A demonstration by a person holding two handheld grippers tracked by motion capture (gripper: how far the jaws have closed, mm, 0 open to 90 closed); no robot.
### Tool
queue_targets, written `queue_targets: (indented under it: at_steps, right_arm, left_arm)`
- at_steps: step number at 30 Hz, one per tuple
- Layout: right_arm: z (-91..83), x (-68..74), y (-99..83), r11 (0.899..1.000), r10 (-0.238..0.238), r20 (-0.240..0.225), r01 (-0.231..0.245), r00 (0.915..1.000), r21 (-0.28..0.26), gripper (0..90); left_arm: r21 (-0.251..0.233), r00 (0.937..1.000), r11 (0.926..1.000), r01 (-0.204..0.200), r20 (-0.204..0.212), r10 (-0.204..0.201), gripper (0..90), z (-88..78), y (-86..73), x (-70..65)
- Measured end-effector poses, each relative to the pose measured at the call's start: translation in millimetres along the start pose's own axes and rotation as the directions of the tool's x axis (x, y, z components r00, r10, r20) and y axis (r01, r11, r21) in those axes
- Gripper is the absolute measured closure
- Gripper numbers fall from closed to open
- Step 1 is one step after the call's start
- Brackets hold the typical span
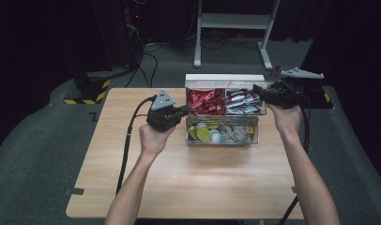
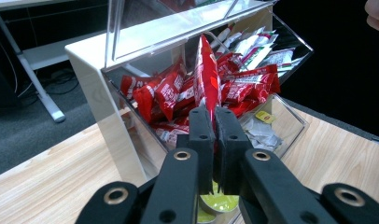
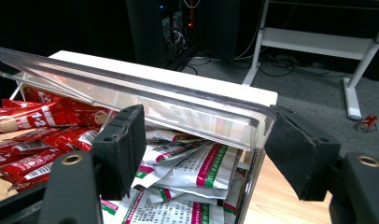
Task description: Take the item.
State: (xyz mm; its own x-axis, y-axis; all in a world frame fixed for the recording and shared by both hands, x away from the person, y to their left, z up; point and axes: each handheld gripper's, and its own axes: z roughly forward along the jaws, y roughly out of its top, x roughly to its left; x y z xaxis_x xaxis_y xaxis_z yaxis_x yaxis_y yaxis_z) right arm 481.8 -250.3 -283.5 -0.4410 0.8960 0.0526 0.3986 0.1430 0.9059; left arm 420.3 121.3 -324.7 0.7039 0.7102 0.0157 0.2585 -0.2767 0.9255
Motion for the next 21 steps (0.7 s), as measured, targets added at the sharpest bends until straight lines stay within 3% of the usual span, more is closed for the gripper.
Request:
queue_targets:
  at_steps: [21]
  right_arm:
    - [-1.2,-1.2,0.3,1.000,0.010,-0.007,-0.009,0.9999,0.002,30.6]
  left_arm:
    - [-0.025,0.9998,0.9994,0.022,-0.001,-0.022,87.2,-28.4,-14.5,3.3]
